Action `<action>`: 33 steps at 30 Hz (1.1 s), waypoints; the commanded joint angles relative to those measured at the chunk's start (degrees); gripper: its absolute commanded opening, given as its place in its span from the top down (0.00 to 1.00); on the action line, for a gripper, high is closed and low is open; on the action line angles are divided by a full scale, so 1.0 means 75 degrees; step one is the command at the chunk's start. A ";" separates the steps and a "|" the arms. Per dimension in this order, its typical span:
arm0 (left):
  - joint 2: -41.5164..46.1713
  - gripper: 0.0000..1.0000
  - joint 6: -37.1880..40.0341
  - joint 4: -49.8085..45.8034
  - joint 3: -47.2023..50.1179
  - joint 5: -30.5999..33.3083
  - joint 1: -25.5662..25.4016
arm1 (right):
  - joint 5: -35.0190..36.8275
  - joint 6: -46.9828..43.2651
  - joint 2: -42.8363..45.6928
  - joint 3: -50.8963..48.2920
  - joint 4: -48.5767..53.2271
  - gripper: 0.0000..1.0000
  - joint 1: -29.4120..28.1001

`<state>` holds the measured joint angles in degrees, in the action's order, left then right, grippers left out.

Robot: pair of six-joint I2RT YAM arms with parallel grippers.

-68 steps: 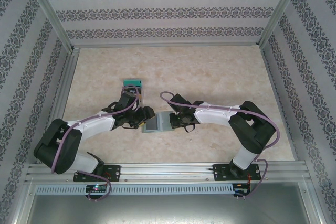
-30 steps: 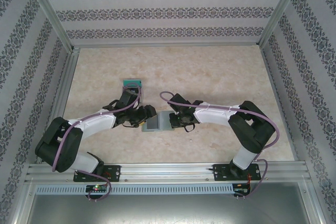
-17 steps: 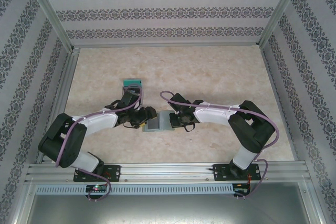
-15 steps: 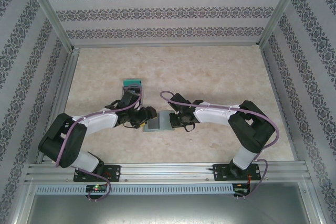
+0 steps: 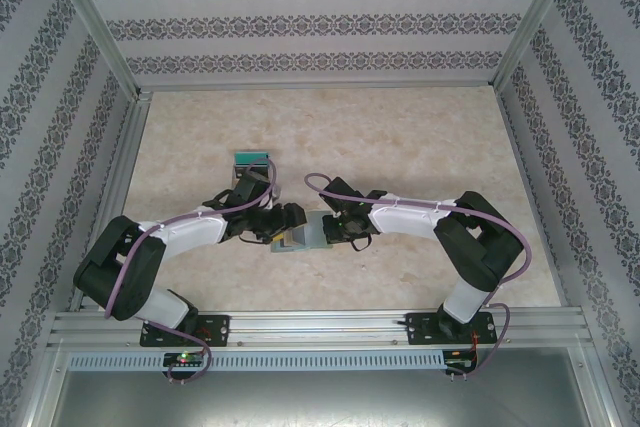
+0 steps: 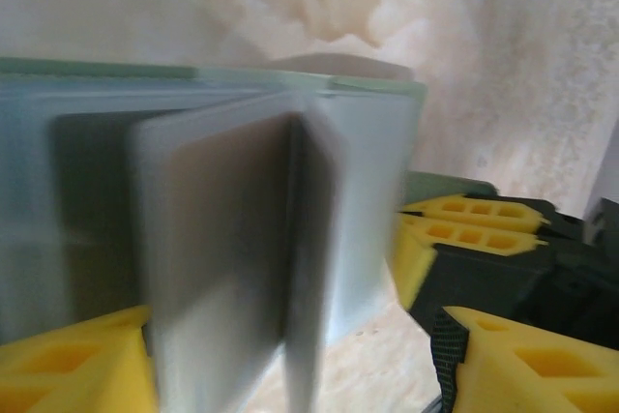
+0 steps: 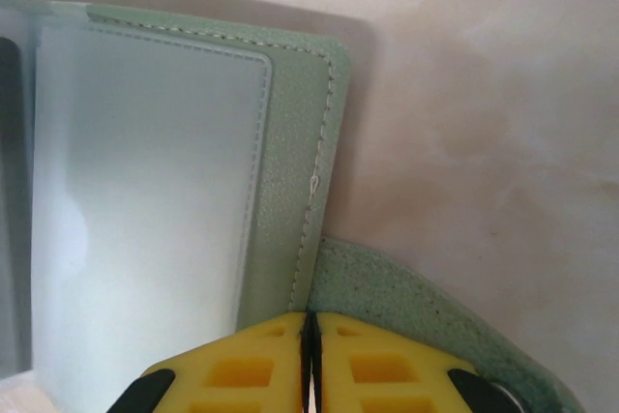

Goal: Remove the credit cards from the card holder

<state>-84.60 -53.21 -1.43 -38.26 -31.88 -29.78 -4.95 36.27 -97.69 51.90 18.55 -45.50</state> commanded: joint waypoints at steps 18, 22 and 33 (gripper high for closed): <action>-0.0336 0.25 0.0316 0.0283 -0.0664 -0.0328 -0.0236 | -0.0077 0.0200 -0.0369 -0.0031 -0.0193 0.82 0.0066; -0.0069 0.25 0.0616 -0.0796 -0.0770 0.0561 -0.0217 | -0.0066 0.0197 -0.0347 -0.0032 -0.0192 0.82 0.0066; 0.0357 0.25 0.0924 -0.1580 -0.0853 0.1223 -0.0006 | -0.0107 0.0197 -0.0392 -0.0006 -0.0214 0.81 0.0066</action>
<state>-81.17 -47.90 -11.42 -43.66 -23.42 -30.26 -5.67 37.32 -97.78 51.92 18.35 -45.12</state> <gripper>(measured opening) 0.749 0.188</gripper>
